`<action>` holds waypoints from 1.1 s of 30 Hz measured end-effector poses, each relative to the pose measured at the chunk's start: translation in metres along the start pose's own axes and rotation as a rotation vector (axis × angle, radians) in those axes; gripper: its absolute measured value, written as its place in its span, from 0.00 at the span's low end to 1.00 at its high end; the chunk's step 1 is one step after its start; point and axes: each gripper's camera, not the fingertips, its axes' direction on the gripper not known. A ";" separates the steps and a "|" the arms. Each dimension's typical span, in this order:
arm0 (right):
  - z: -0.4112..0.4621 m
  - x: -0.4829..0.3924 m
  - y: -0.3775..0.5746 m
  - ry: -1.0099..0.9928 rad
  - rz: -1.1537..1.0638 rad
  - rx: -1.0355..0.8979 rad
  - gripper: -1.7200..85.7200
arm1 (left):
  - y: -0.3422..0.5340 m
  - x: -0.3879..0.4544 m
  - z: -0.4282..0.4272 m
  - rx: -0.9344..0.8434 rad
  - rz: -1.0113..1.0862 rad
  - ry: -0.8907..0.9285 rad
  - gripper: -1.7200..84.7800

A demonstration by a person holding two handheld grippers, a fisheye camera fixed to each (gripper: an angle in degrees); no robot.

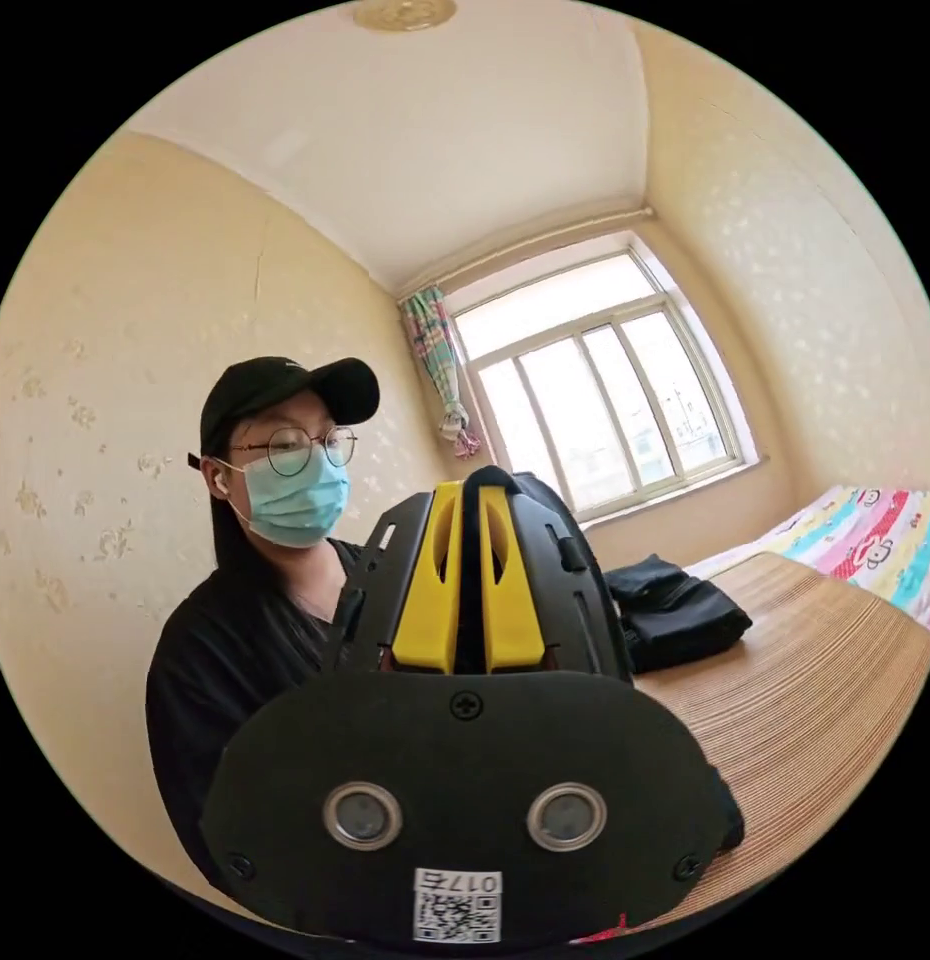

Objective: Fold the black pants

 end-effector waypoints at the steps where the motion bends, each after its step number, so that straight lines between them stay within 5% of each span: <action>1: 0.002 -0.009 -0.025 0.031 0.009 0.016 0.05 | -0.019 0.004 0.001 0.012 -0.003 -0.052 0.08; 11: -0.018 0.118 -0.075 0.570 0.234 -0.009 0.04 | -0.014 -0.169 0.060 -0.147 -0.302 -0.328 0.08; 15: -0.022 0.184 -0.063 0.628 0.299 0.002 0.04 | 0.025 -0.257 0.079 -0.222 -0.357 -0.363 0.08; 21: 0.017 0.214 0.101 0.744 0.350 -0.279 0.04 | 0.216 -0.245 0.119 -0.545 -0.349 -0.407 0.08; 26: 0.034 0.202 0.338 0.577 0.841 -0.414 0.05 | 0.408 -0.185 0.136 -0.840 -0.604 -0.327 0.11; 33: -0.025 0.170 0.392 0.424 0.991 0.182 0.08 | 0.398 -0.224 0.047 -0.539 -0.897 -0.395 0.18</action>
